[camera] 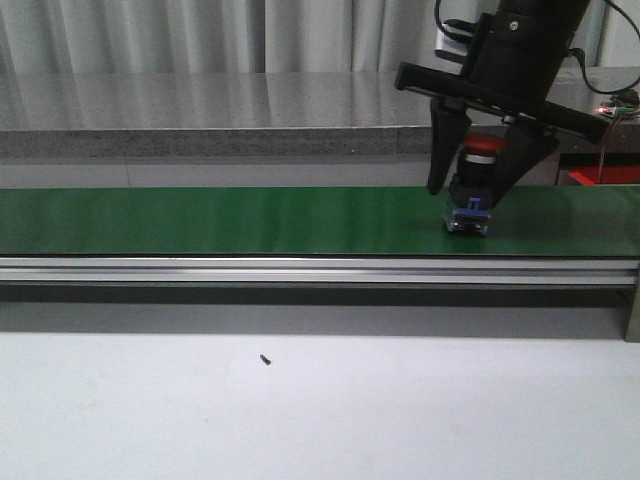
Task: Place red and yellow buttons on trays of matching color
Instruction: 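Close the right gripper on the red button and lift it, then carry the red button with the right gripper over the red tray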
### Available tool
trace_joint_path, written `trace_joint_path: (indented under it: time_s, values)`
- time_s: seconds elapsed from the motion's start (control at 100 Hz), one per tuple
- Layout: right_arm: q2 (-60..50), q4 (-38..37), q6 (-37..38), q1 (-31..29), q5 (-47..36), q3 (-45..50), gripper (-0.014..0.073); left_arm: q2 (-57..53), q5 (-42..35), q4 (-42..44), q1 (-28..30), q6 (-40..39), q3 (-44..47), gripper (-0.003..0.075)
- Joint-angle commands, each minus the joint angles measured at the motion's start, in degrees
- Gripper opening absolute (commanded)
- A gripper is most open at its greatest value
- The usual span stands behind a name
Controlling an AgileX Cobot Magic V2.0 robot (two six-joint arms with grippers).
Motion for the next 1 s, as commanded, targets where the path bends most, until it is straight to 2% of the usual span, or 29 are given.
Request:
trace_joint_path:
  time_s: [0.0, 0.1, 0.26, 0.46, 0.78, 0.99]
  values:
    - [-2.9, -0.3, 0.1, -0.2, 0.6, -1.2, 0.0213, 0.0, -4.0, -1.1, -0.5, 0.0, -1.5, -0.0020]
    - [-2.9, -1.5, 0.1, -0.2, 0.8, -1.2, 0.0141, 0.0, -4.0, -1.1, -0.5, 0.0, -1.5, -0.0020]
    - [-4.4, -2.7, -0.5, -0.2, 0.8, -1.2, 0.0140, 0.0, -4.0, -1.1, -0.5, 0.0, -1.5, -0.0020]
    - [-9.1, -5.5, -6.7, -1.9, 1.9, -2.0, 0.0140, 0.0, -4.0, -1.1, -0.5, 0.0, -1.5, -0.0020]
    - [-11.8, -12.7, -9.1, -14.6, 8.6, -8.2, 0.0140, 0.0, -4.0, -1.1, -0.5, 0.0, -1.5, -0.0020]
    - [-11.8, -13.3, -9.1, -23.4, 8.1, -8.4, 0.0140, 0.0, -4.0, -1.1, -0.5, 0.0, -1.5, -0.0020]
